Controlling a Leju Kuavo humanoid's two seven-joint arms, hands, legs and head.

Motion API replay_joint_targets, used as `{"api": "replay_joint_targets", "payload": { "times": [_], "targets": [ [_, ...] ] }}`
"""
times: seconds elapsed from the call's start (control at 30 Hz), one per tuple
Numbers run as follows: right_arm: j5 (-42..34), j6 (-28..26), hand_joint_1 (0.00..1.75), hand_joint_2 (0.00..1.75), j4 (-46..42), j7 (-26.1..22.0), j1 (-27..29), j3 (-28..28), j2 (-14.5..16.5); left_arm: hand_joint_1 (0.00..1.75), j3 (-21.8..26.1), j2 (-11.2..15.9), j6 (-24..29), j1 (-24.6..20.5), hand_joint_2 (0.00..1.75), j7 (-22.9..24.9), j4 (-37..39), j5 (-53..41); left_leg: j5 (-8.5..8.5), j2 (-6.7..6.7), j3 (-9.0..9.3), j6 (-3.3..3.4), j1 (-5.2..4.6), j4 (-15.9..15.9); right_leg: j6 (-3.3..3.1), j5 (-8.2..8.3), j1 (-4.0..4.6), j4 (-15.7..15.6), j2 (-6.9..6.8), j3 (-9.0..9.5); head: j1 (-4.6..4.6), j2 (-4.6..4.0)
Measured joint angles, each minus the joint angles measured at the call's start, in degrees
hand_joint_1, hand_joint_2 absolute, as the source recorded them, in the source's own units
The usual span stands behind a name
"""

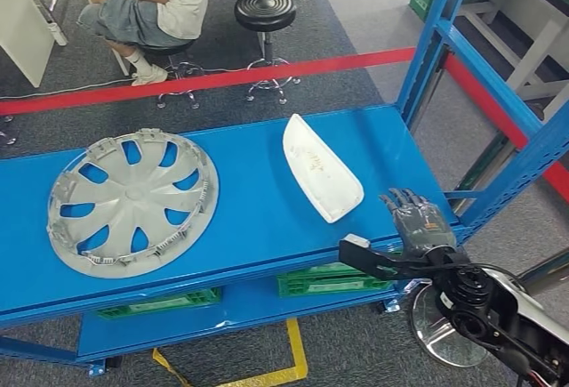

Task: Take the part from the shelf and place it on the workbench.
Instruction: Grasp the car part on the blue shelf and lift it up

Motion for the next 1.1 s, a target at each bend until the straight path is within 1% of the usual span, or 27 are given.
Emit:
{"api": "replay_joint_targets", "payload": {
  "times": [0.3,0.57,0.87,1.1],
  "targets": [
    [0.40,-1.16,0.00,1.75,3.35,-1.90,-0.94,0.09,0.01,0.00,-0.11,0.92,-0.74,-0.12,0.00,-0.64,0.00,-0.16,0.00,0.00,0.00,0.00,0.00,0.00,0.00,0.00,0.00,0.00,0.00,0.01,-0.01,0.00],
    [0.74,-3.13,0.00,1.75,5.50,-7.33,-2.67,0.24,0.03,0.00,-0.63,1.20,-0.87,-0.57,0.00,-0.36,0.00,-0.95,0.00,0.00,0.00,0.00,0.00,0.00,0.00,0.00,0.00,0.00,0.00,0.06,0.00,0.00],
    [1.38,-3.18,0.00,1.75,7.44,-10.28,-5.04,0.57,0.09,0.00,-1.62,1.20,-1.13,-1.08,0.00,0.08,0.00,-1.76,0.01,-0.01,0.00,0.00,-0.01,0.00,0.00,0.00,0.00,0.01,0.00,0.09,-0.01,0.00],
    [-1.71,-4.38,0.00,1.75,9.78,-14.14,-7.87,1.14,0.59,0.00,-2.37,1.26,-1.44,-1.63,0.00,0.64,0.00,-2.65,0.01,-0.02,0.00,0.01,0.00,-0.01,0.00,0.00,0.00,0.01,-0.01,0.11,0.00,0.00]
  ]
}}
